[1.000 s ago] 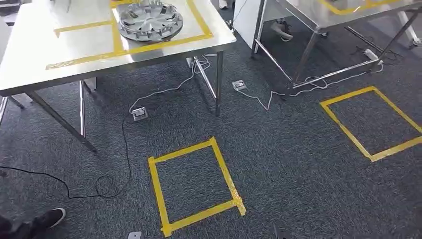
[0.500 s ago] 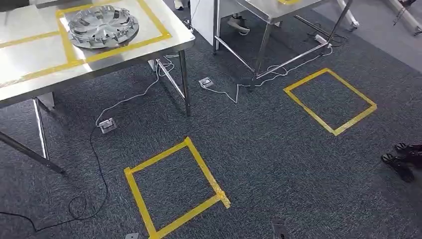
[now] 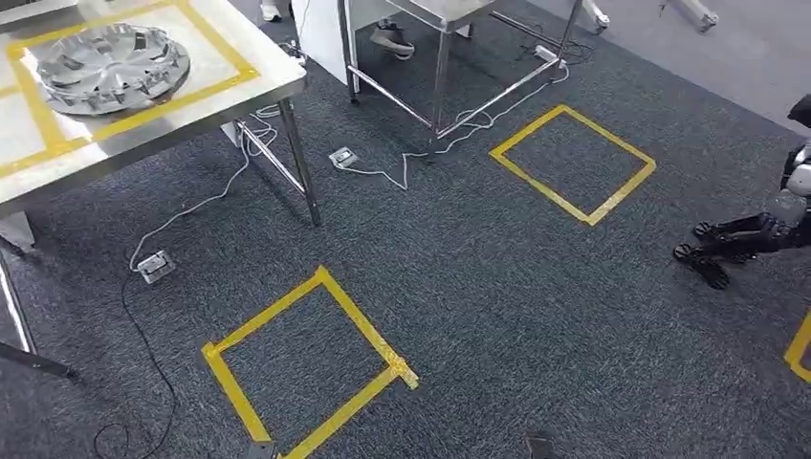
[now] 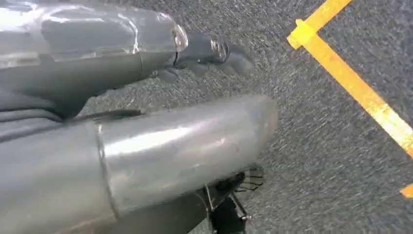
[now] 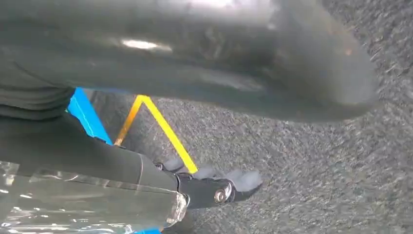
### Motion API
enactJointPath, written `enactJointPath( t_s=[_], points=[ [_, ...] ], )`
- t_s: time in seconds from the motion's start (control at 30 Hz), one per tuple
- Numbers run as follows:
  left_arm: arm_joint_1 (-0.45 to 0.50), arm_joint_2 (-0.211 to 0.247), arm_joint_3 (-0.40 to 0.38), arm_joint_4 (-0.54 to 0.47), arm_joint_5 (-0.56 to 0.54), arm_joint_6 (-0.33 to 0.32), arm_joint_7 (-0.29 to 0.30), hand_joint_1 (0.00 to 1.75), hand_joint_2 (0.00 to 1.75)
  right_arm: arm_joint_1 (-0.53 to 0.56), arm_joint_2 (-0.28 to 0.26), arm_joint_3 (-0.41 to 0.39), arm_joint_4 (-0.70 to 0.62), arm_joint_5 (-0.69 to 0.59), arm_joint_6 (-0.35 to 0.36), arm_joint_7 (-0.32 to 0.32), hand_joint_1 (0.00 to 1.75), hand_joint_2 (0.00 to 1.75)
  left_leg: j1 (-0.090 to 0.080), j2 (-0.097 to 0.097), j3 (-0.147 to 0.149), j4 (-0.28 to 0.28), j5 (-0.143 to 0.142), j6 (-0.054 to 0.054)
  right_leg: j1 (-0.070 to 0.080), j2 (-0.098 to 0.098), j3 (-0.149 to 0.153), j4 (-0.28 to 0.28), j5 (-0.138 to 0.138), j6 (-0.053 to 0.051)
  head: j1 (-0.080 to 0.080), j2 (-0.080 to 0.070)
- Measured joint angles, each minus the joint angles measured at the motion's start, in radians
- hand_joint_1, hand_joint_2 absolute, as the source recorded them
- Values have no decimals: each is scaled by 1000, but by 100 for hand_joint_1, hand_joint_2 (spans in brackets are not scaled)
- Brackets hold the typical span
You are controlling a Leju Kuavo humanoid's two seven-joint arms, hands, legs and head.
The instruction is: Take the parts from the cabinet and place them on the table.
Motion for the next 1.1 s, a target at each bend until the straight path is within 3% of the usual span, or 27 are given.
enactJointPath(
  t_s=[0.03,0.07,0.1,0.13,0.2,0.23,0.3,0.33,0.37,0.4,0.43,0.53,0.57,0.6,0.63,0.67,0.73,0.77,0.8,0.83,0.87,0.9,0.93,0.97,1.03,1.07,1.1],
  points=[
    [-2,0,0,0,0,0,0,0,0,1,-2,0,1,0,0,0,0,0,-2,7,5,-4,-1,-8,-2,10,4,-13,7,-10,2,0],
    [-4,0,0,0,0,0,0,0,0,2,-1,0,1,0,-1,0,0,0,3,-52,2,8,-15,-15,-10,14,14,-22,15,-16,3,0],
    [-4,0,0,0,0,0,0,0,0,0,0,0,2,0,-1,0,0,0,3,-106,-12,37,-40,-14,-11,22,13,-25,18,-21,-7,0],
    [-1,1,0,0,0,0,0,0,0,-5,1,0,3,-2,0,0,0,0,3,-131,-55,132,-94,-13,-10,35,10,-25,22,-27,-19,0],
    [4,5,0,2,-5,3,5,0,0,-5,5,0,3,-6,0,5,0,0,3,-128,-129,281,-151,-13,-5,60,10,-23,21,-29,-32,0],
    [5,7,-2,2,-10,2,5,0,0,-3,8,0,3,-10,0,9,0,0,3,-123,-151,317,-151,-13,-3,72,9,-21,20,-30,-34,0],
    [5,10,-7,2,-10,-2,7,0,0,0,13,0,5,-17,0,15,0,0,3,-120,-141,272,-95,-11,-2,94,9,-15,18,-31,-35,0],
    [5,13,-8,2,-13,-13,8,0,0,0,17,0,5,-20,0,15,0,0,4,-132,-95,162,-23,-7,-2,114,10,-8,14,-29,-36,0],
    [5,13,-9,1,-15,-18,8,0,0,-1,20,0,6,-22,0,15,0,0,6,-173,-55,70,26,-3,-3,128,9,-1,10,-25,-39,0],
    [5,15,-10,2,-17,-22,8,0,0,-1,23,0,6,-24,0,15,0,0,9,-219,-39,39,18,3,-6,135,8,2,7,-22,-39,0],
    [6,15,-15,1,-29,-25,9,0,0,-6,23,0,7,-25,0,13,0,0,16,-259,-34,14,12,-1,-5,150,-4,16,1,-13,-39,0],
    [9,17,-31,0,-54,-31,18,0,0,-6,23,0,8,-38,2,8,0,0,4,-213,-31,17,13,6,-21,200,-18,6,12,9,-37,0],
    [9,15,-34,0,-64,-34,20,0,0,-6,23,0,8,-43,3,8,0,0,14,-190,-25,4,18,14,-22,210,-22,10,9,13,-37,0],
    [7,16,-38,0,-71,-37,23,0,0,-3,24,0,8,-45,3,8,0,0,11,-176,-20,1,19,17,-16,163,-27,25,-1,16,-33,0],
    [9,15,-48,0,-83,-44,25,0,0,-7,26,1,9,-48,5,7,0,0,8,-148,-14,-3,16,21,-14,95,-65,95,-45,24,-19,0],
    [11,16,-54,1,-90,-42,27,0,0,-11,26,1,9,-51,6,3,0,0,5,-123,-14,-3,14,23,-16,69,-108,177,-85,29,-13,0],
    [13,17,-66,1,-94,-27,27,0,0,-14,27,1,9,-56,6,-3,0,0,4,-88,-14,-3,9,23,-20,53,-174,298,-132,36,-13,0],
    [12,18,-69,1,-94,-19,27,0,0,-9,28,1,9,-60,8,-6,0,0,4,-66,-12,-2,6,21,-24,48,-193,332,-128,39,-11,0],
    [8,18,-73,1,-95,-16,29,0,0,-4,28,1,10,-65,8,-6,0,0,4,-56,-11,-2,4,19,-27,45,-180,309,-101,40,-11,0],
    [3,18,-77,0,-99,-14,34,0,0,0,27,1,10,-67,10,-6,0,0,5,-46,-7,-2,1,16,-28,43,-145,242,-56,38,-9,0],
    [-4,16,-82,0,-103,-15,39,0,0,1,25,1,12,-71,11,-7,0,0,5,-38,-1,-2,-2,12,-27,28,-85,128,2,33,-6,0],
    [-9,15,-85,0,-104,-16,40,0,0,0,23,1,12,-73,12,-7,0,0,5,-31,3,-3,-5,10,-24,4,-43,50,34,28,-2,0],
    [-13,14,-88,0,-105,-18,40,0,0,-1,21,1,13,-75,14,-8,0,0,4,-27,3,-4,-6,7,-17,-29,-23,15,18,23,0,0],
    [-18,14,-93,0,-106,-24,42,0,0,-5,21,0,13,-76,15,-13,0,0,0,-21,1,-2,-9,-1,-9,-29,-23,6,17,9,-2,0],
    [-20,14,-98,0,-108,-34,46,0,0,-2,17,0,13,-79,19,-24,0,0,1,-8,6,-7,-9,-9,-5,-12,-28,8,14,3,-4,0],
    [-22,14,-101,-1,-111,-37,49,0,0,-1,14,0,14,-84,21,-28,0,0,2,4,16,-12,-11,-17,-5,0,-23,0,17,-5,-4,0],
    [-23,15,-104,-2,-113,-42,51,0,0,2,15,0,14,-89,22,-30,0,0,7,-48,17,-6,-23,-25,-13,7,-12,-13,23,-14,-4,0]
  ],
)
